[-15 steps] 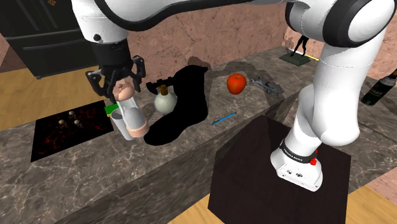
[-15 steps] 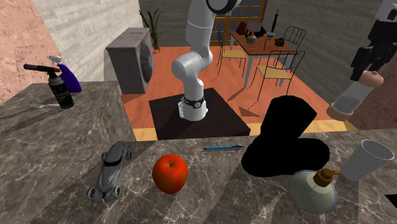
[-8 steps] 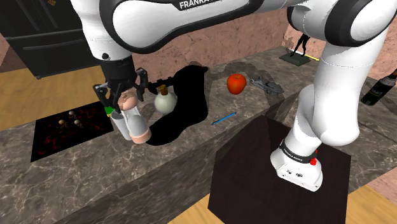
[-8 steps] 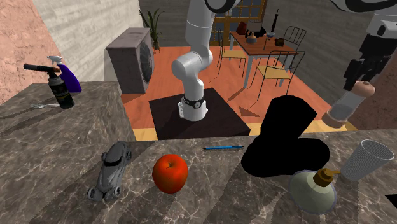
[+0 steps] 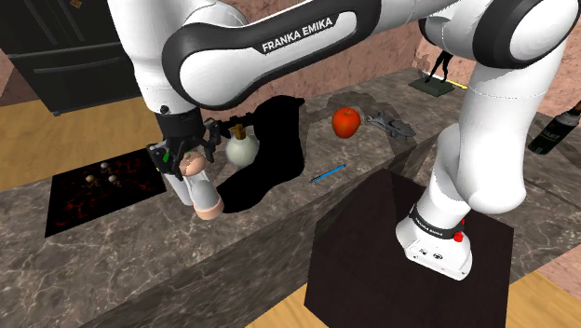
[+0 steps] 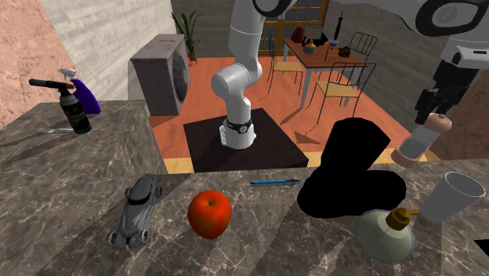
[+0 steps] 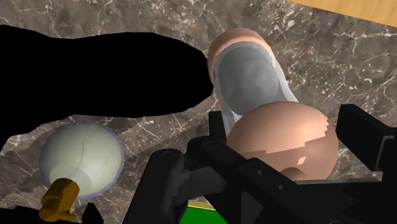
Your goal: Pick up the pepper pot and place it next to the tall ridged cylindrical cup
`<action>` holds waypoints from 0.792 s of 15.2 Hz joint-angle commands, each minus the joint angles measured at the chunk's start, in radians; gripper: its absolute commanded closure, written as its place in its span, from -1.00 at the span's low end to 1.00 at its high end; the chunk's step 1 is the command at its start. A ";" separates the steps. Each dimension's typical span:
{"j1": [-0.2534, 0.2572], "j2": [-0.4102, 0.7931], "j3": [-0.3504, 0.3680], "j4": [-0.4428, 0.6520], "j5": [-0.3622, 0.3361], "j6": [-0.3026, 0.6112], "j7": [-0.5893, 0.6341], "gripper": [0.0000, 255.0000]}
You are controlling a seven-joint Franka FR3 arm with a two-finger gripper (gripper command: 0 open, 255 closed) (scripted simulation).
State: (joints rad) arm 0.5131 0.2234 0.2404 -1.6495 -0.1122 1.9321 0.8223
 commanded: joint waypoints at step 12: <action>0.000 0.038 -0.005 -0.124 -0.017 0.161 0.017 1.00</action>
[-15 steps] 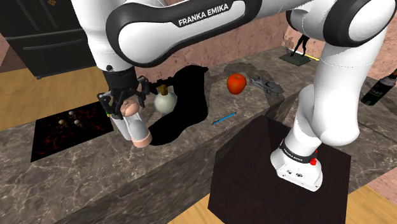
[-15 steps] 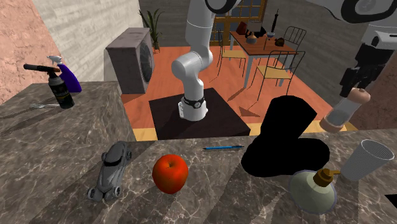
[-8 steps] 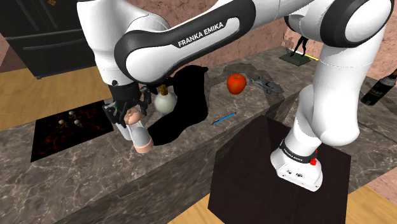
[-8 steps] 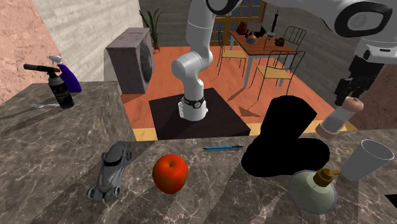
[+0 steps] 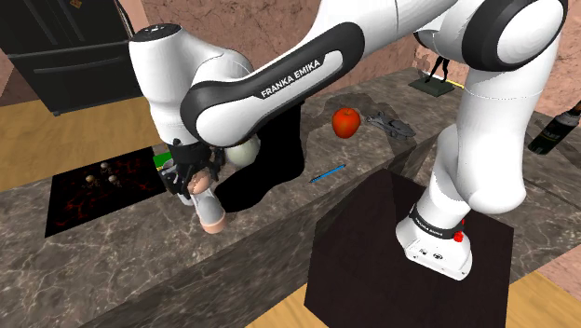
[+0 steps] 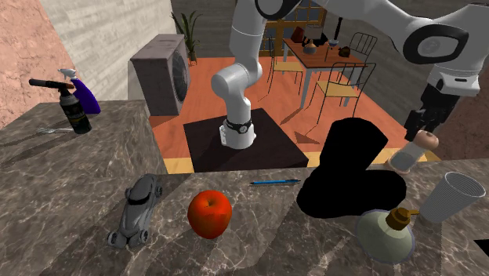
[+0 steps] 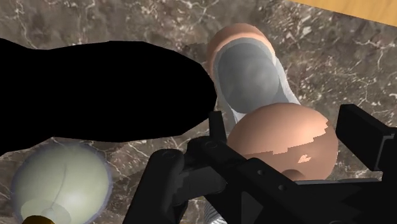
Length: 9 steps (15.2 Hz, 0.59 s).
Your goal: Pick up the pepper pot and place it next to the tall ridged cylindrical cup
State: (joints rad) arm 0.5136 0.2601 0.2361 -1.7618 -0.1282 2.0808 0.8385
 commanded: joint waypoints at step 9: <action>0.000 0.013 -0.002 -0.032 -0.006 0.045 0.006 1.00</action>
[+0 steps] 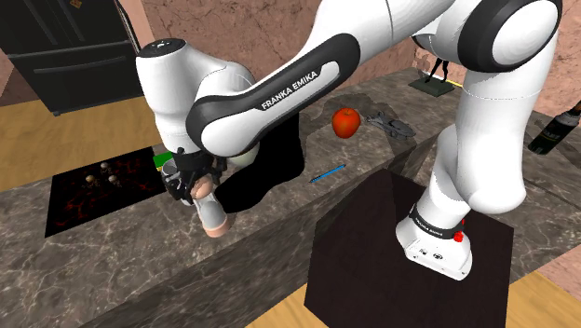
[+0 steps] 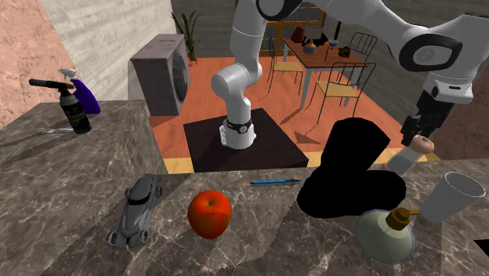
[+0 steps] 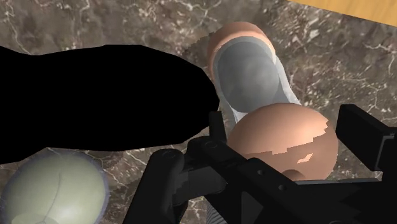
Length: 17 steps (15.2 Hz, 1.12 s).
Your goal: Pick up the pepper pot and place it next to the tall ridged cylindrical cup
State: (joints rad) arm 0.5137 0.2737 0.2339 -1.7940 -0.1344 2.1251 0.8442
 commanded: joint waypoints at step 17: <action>0.000 -0.047 0.006 0.065 0.017 -0.110 -0.011 -1.00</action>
State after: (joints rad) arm 0.5133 0.2267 0.2402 -1.7295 -0.1171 2.0158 0.8327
